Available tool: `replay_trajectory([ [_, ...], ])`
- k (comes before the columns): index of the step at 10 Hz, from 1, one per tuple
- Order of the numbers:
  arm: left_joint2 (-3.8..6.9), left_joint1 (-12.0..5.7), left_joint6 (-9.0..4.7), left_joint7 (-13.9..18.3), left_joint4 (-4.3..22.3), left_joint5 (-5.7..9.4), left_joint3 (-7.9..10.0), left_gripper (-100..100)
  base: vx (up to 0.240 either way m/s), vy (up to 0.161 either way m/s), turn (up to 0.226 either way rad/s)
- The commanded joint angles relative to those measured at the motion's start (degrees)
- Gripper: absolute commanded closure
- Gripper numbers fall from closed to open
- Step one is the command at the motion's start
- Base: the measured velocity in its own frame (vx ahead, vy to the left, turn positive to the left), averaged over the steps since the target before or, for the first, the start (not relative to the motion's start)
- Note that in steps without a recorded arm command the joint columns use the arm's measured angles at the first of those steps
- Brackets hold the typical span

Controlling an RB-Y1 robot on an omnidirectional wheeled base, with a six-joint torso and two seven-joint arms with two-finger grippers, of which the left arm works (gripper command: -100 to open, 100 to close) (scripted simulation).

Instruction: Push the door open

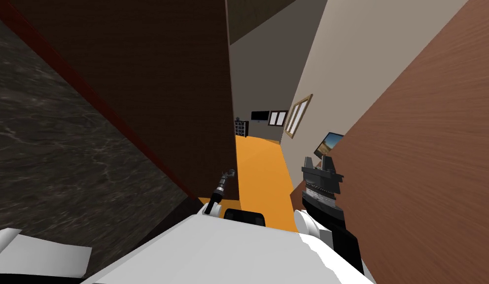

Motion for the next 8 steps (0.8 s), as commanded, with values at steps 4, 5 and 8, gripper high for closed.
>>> replay_trajectory([
  [4, -0.46, -1.11, -0.34, -1.22, 1.05, 1.54, 4.00, 100, 0.154, -0.105, 0.079],
  [5, -0.71, -1.29, -0.32, -1.44, 1.23, 1.83, 4.73, 100, 0.163, -0.120, 0.095],
  [8, -1.47, -1.71, -0.26, -1.98, 1.67, 2.54, 6.49, 100, 0.163, -0.098, 0.069],
])
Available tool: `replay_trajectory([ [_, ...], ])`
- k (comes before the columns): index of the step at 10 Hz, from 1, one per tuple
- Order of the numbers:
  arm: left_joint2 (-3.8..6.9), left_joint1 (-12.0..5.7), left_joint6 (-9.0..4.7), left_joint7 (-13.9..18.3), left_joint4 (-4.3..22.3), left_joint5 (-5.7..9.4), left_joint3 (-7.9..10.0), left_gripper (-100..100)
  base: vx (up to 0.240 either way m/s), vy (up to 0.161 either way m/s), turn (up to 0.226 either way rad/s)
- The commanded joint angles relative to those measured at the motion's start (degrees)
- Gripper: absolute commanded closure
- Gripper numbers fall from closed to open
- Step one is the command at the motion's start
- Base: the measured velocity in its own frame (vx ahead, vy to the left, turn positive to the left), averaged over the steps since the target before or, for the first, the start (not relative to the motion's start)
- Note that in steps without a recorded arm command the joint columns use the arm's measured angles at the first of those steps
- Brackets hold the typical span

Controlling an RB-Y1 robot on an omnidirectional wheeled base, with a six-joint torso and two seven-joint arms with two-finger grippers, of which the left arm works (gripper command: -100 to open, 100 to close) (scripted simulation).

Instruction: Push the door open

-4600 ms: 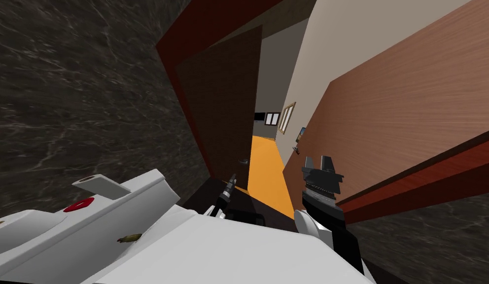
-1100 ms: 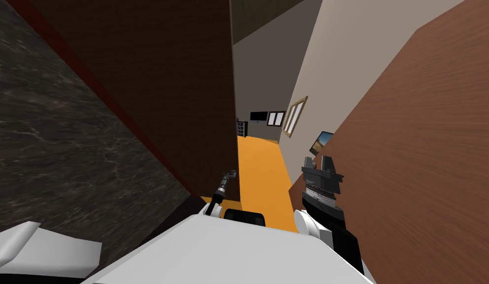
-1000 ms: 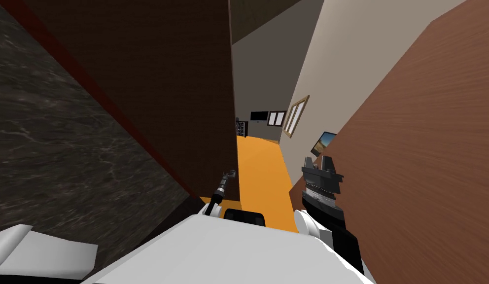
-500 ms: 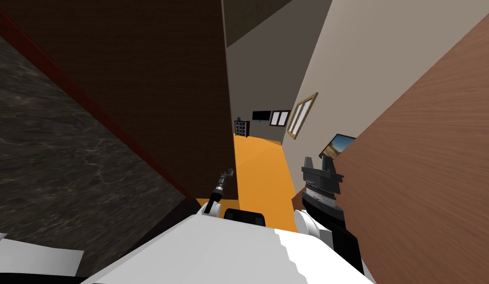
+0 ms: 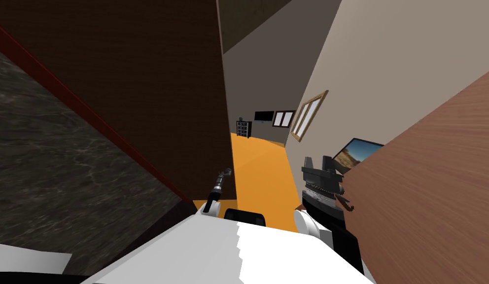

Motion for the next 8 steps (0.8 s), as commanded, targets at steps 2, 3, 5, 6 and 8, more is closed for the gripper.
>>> replay_trajectory([
  [2, -0.89, -0.57, -0.16, -0.34, 0.21, 0.51, 1.21, 100, 0.154, -0.077, 0.059],
  [3, -0.38, -0.11, 0.06, -0.27, -0.01, 0.49, 1.22, 100, 0.069, -0.021, 0.038],
  [5, 0.26, -0.20, -0.04, -0.69, 0.02, 1.22, 2.69, 100, 0.161, -0.042, 0.050],
  [6, 0.38, -0.22, -0.07, -0.87, 0.06, 1.50, 3.23, 100, 0.196, -0.075, 0.056],
  [8, 0.48, -0.27, -0.14, -1.28, 0.17, 2.12, 4.44, 100, 0.209, -0.065, 0.056],
])
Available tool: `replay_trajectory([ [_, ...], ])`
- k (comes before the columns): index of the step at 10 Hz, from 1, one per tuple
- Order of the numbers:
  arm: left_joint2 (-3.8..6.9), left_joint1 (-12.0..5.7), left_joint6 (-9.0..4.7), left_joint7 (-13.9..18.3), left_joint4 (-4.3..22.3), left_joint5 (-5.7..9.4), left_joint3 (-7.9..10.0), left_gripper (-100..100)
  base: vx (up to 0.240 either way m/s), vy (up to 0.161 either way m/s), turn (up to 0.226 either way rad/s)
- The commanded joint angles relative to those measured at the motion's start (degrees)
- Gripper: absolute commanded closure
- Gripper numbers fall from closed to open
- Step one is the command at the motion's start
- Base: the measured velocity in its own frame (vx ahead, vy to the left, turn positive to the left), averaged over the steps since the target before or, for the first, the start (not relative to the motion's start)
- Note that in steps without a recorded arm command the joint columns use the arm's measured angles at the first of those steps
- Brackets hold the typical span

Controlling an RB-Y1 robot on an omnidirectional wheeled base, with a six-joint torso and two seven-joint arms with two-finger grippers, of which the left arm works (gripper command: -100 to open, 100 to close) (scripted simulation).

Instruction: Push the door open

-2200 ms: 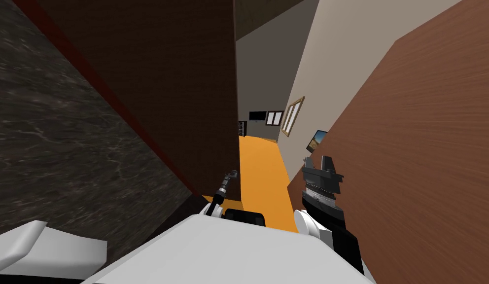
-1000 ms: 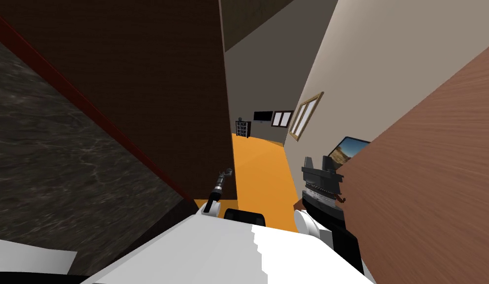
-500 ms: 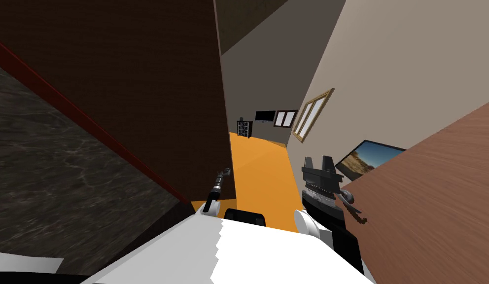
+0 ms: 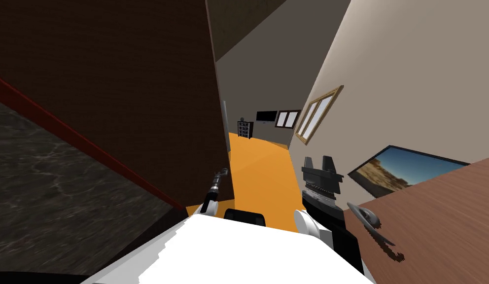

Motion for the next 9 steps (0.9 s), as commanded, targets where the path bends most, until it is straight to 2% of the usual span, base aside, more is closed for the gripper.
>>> replay_trajectory([
  [1, -0.12, -0.09, -0.03, -0.59, -0.65, 0.51, 1.11, 100, 0.181, -0.062, 0.051],
  [6, -1.00, -0.20, -0.19, -1.51, -0.42, 1.92, 3.88, 100, 0.190, -0.061, 0.063],
  [7, -0.57, 0.02, -0.14, -1.41, -0.27, 1.85, 3.85, 100, 0.070, -0.019, 0.044],
  [8, -0.11, 0.01, -0.27, -1.71, -0.26, 2.40, 4.88, 100, 0.109, -0.025, 0.048],
  [9, -0.04, 0.01, -0.28, -1.78, -0.26, 2.52, 5.11, 100, 0.165, -0.029, 0.044],
])
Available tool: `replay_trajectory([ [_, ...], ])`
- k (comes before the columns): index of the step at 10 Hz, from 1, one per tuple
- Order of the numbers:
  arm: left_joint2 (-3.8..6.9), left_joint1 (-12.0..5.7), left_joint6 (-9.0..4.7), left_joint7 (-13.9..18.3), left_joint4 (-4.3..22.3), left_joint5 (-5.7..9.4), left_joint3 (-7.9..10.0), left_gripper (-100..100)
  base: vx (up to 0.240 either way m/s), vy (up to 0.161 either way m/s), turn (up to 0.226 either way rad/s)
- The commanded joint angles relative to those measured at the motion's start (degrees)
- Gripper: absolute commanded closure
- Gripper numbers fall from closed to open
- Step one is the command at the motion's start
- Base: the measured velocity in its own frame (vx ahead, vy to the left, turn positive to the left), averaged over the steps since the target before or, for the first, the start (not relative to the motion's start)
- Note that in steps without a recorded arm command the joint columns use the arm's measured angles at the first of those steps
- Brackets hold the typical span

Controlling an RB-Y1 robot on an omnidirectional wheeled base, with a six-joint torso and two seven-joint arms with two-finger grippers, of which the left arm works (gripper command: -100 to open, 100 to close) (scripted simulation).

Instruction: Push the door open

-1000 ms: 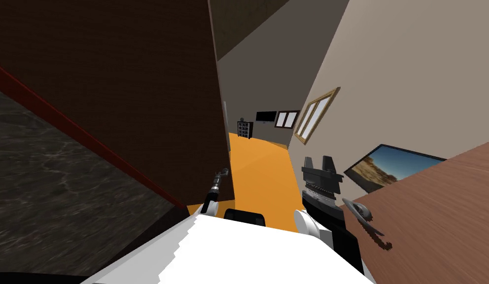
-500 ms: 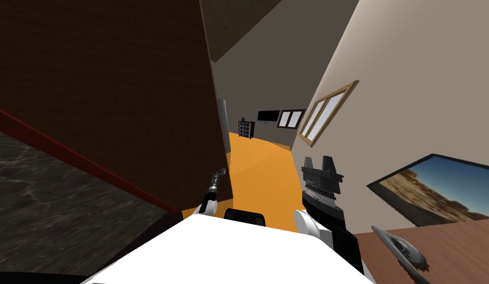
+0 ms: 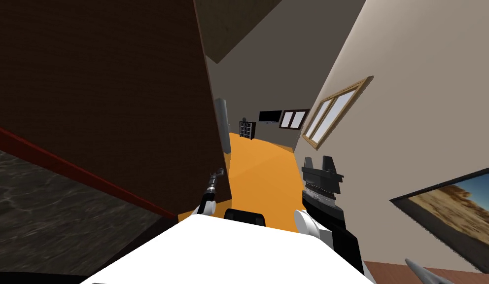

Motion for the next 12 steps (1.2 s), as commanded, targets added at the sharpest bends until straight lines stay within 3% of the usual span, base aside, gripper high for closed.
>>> replay_trajectory([
  [1, 0.18, -0.24, 0.01, -0.41, -0.45, 0.42, 0.81, 100, 0.175, -0.006, 0.034],
  [5, 0.27, -0.22, -0.08, -1.23, -0.38, 1.78, 3.27, 100, 0.195, -0.025, 0.045],
  [10, -0.53, -0.19, -0.19, -2.10, -0.30, 3.22, 5.86, 100, 0.190, -0.042, 0.057],
  [11, -0.19, 0.33, 0.06, -2.04, -0.50, 3.16, 5.87, 100, 0.076, -0.012, 0.044],
  [12, 0.30, 0.43, -0.06, -2.40, -0.57, 3.82, 7.05, 100, 0.128, -0.003, 0.049],
])
